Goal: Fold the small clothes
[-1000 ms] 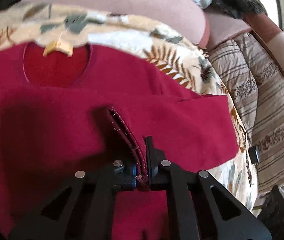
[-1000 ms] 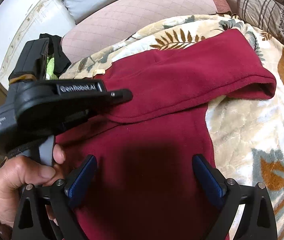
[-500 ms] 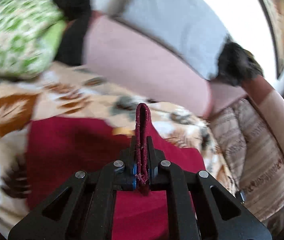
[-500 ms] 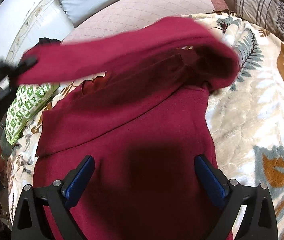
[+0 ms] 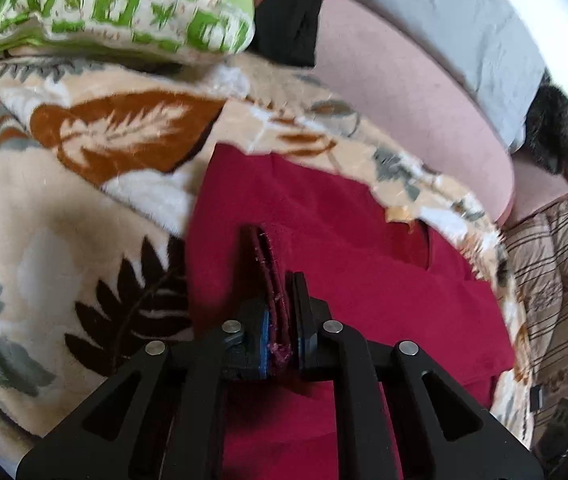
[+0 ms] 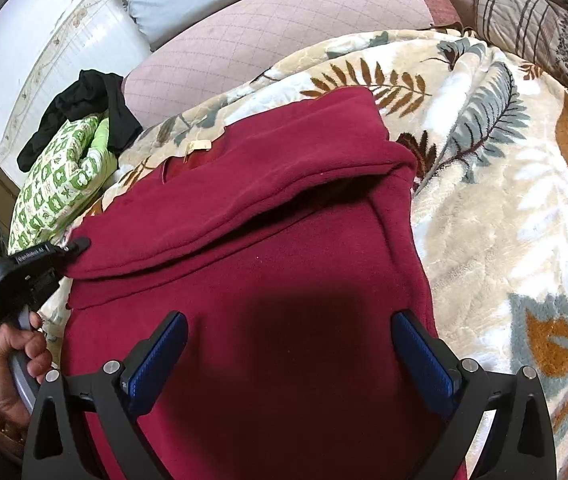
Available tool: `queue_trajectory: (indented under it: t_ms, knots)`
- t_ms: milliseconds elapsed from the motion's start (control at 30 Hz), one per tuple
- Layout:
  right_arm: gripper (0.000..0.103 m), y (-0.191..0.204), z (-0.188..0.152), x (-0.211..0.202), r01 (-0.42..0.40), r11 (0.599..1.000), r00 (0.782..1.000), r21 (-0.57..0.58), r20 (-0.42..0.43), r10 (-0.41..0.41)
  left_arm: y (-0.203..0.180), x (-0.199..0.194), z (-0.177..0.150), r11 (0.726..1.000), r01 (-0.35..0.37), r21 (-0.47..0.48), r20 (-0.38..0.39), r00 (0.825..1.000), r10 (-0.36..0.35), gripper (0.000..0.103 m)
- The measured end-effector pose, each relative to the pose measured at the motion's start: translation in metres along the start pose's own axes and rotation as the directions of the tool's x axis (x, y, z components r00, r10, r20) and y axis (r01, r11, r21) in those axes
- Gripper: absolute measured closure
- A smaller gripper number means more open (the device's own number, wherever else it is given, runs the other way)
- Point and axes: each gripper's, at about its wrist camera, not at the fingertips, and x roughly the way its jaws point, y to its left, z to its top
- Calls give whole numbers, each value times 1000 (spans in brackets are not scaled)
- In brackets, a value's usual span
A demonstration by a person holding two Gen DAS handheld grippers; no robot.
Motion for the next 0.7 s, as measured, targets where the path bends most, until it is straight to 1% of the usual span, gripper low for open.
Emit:
queue_trajectory:
  t_ms: [67, 133, 167, 200, 233, 300, 333, 367, 400, 433, 467, 500, 533, 567, 600, 633, 667, 700]
  knots:
    - [1, -1, 0, 0, -3, 1000, 1000, 0, -3, 3, 1, 0, 1, 1000, -3, -7, -6, 1000, 3, 93]
    - [3, -4, 2, -2, -19, 1000, 1000, 11, -14, 19, 3, -6, 4, 999, -32, -11, -1, 999, 32, 92]
    - [6, -5, 3, -3, -25, 999, 1000, 21, -18, 25, 3, -13, 7, 998, -56, -16, 23, 998, 57, 92]
    - [15, -9, 6, -8, -36, 998, 999, 46, -12, 36, 4, -26, 9, 997, -80, -24, 74, 994, 81, 92]
    - [22, -15, 10, -15, -51, 996, 999, 77, 11, 50, 5, -36, 10, 994, -100, -35, 118, 988, 103, 90]
    - [22, -25, 20, -30, -59, 992, 996, 110, 72, 51, 7, -54, 9, 991, -120, -67, 188, 974, 130, 85]
    - [22, -34, 31, -44, -32, 993, 989, 117, 144, 15, 6, -59, 7, 992, -106, -74, 206, 971, 119, 85]
    - [24, -39, 40, -53, 3, 994, 980, 113, 197, -25, 3, -61, 6, 994, -91, -68, 213, 972, 104, 85]
    - [29, -44, 49, -59, 32, 994, 968, 107, 243, -58, -3, -60, 4, 996, -83, -45, 214, 973, 90, 85]
    - [48, -45, 56, -61, 40, 995, 962, 93, 267, -64, -9, -57, 2, 997, -81, -16, 207, 975, 83, 85]
    - [56, -44, 67, -58, 25, 999, 961, 40, 276, -35, -14, -51, 0, 997, -78, 5, 189, 979, 76, 85]
    - [69, -36, 80, -49, -17, 998, 968, -61, 248, 31, -16, -45, 0, 997, -80, 13, 175, 982, 76, 85]
    - [76, -29, 87, -42, -36, 990, 971, -138, 229, 68, -17, -38, 0, 996, -85, 13, 160, 984, 82, 85]
    - [77, -18, 93, -32, -29, 972, 973, -235, 217, 81, -16, -30, 0, 996, -88, 4, 136, 987, 87, 85]
    - [77, -15, 97, -21, -24, 964, 977, -266, 198, 79, -13, -20, -2, 996, -92, -11, 102, 990, 92, 85]
    - [82, -15, 99, -12, -36, 963, 983, -266, 165, 82, -9, -10, -5, 995, -100, -25, 72, 992, 101, 85]
    - [87, -23, 100, 13, -39, 968, 996, -247, 70, 58, -6, -5, -10, 995, -100, -25, 61, 993, 101, 85]
    - [99, -32, 97, 30, 3, 974, 1000, -225, 16, 1, -6, -5, -12, 995, -98, -8, 82, 992, 98, 83]
